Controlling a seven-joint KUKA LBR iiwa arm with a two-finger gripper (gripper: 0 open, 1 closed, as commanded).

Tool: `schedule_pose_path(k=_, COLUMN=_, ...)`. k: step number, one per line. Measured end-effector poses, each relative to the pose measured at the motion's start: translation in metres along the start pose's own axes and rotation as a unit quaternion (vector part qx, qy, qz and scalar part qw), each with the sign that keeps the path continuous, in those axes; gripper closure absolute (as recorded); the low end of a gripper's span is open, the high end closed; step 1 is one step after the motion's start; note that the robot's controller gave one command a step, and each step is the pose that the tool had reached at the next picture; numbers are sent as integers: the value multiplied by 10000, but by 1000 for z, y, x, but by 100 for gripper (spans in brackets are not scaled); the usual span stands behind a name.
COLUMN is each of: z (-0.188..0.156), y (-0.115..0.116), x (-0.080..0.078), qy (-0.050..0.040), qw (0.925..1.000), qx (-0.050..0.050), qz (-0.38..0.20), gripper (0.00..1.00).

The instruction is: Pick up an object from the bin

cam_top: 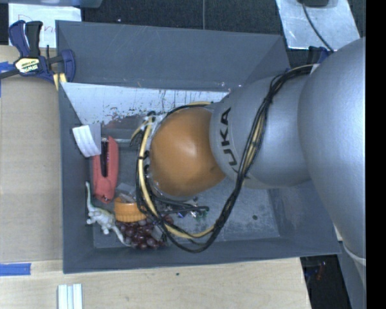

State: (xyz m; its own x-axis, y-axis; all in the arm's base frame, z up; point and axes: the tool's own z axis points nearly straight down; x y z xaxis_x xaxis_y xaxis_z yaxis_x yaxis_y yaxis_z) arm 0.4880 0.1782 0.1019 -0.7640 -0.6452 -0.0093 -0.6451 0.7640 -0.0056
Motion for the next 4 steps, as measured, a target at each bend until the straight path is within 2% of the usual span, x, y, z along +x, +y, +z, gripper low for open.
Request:
schedule_pose_path(k=1, z=21, y=-8, x=-2, qy=-17, qw=9922, qx=12, qz=-1248, gripper=0)
schedule_pose_path(k=2, z=28, y=-5, x=0, qy=64, qw=9738, qx=15, qz=2273, gripper=100)
schedule_pose_path(k=3, z=28, y=-5, x=0, qy=59, qw=9736, qx=16, qz=2283, gripper=100)
schedule_pose_path(k=4, z=9, y=-4, x=2, qy=74, qw=9735, qx=12, qz=2285, gripper=100)
